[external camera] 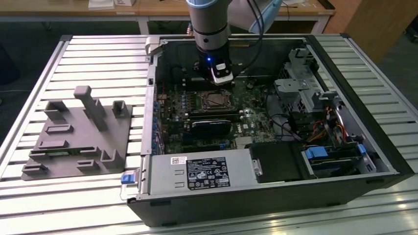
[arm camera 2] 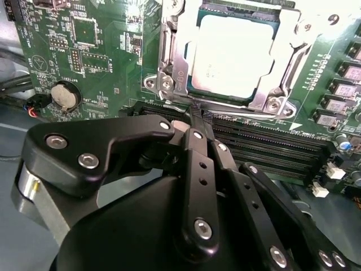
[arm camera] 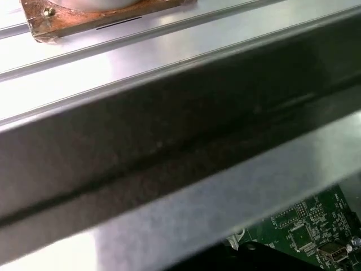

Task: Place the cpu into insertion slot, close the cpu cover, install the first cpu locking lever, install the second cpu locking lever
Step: 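Install the first cpu locking lever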

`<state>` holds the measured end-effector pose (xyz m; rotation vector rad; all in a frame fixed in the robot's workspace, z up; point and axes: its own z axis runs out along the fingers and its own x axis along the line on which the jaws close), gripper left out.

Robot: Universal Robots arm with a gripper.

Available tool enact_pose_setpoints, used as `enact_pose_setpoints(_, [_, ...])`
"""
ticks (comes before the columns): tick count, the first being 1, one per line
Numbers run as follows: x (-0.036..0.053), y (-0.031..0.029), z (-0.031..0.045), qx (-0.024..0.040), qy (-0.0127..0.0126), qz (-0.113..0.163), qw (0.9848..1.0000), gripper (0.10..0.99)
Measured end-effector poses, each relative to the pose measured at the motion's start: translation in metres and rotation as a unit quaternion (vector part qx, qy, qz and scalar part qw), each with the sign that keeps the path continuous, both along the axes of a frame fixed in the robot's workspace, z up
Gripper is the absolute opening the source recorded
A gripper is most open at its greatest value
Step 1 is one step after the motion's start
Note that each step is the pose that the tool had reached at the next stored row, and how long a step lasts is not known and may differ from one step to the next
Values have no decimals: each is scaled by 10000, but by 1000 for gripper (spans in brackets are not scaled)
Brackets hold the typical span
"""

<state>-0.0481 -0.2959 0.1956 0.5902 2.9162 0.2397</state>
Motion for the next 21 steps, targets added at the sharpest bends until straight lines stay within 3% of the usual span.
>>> enact_pose_setpoints(9, [0,-16,-4,0,-5,0,10000,106])
enact_pose_setpoints(16, [1,-16,77,2,-6,-3,10000,106])
enact_pose_setpoints(21, [-4,-14,76,1,-11,-233,9997,106])
